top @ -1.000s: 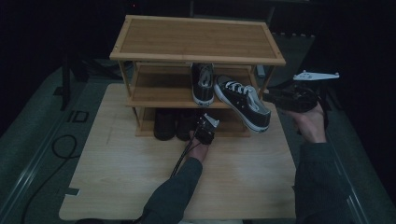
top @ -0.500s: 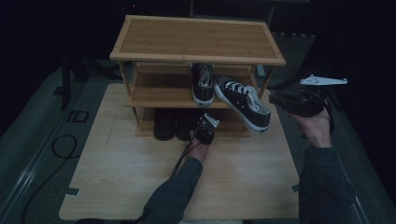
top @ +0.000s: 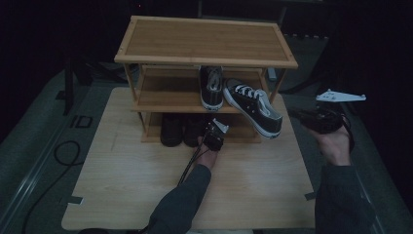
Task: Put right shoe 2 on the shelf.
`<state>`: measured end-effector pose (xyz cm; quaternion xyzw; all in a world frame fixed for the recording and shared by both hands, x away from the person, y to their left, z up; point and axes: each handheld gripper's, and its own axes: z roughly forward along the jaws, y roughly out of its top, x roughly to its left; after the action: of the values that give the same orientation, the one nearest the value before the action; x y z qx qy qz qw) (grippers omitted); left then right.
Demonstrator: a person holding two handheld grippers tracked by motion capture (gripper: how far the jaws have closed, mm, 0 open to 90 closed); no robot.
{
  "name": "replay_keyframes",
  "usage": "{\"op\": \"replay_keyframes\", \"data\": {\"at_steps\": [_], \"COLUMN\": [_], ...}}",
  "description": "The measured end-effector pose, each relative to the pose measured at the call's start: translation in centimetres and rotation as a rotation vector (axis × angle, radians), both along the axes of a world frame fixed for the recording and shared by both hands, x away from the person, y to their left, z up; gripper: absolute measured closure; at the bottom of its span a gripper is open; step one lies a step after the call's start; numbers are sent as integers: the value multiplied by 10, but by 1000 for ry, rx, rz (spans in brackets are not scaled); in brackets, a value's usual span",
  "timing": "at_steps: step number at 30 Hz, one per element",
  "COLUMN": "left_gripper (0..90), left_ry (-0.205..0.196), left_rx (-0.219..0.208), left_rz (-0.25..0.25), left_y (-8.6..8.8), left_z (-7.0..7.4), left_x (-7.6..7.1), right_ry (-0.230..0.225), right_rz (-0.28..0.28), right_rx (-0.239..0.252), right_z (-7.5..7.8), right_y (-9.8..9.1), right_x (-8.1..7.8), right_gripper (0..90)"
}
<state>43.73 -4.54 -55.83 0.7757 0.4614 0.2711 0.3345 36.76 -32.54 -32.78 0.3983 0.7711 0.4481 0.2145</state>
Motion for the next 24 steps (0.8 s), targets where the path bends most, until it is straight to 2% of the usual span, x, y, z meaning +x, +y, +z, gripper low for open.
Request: {"op": "replay_keyframes", "data": {"at_steps": [6,14,24], "left_gripper": [900,900,900], "left_ry": [0,0,-1], "left_rx": [0,1,2], "left_rz": [0,0,0], "left_y": [0,0,0], "left_z": [0,0,0], "left_x": [0,0,0], "right_ry": [-5,-4,14], "right_rz": [5,31,45], "right_rx": [-28,-18,-15], "right_z": [-7,-15,-30], "right_y": [-1,0,3], "right_x": [-13,-32,-44], "right_gripper": [900,900,900]}}
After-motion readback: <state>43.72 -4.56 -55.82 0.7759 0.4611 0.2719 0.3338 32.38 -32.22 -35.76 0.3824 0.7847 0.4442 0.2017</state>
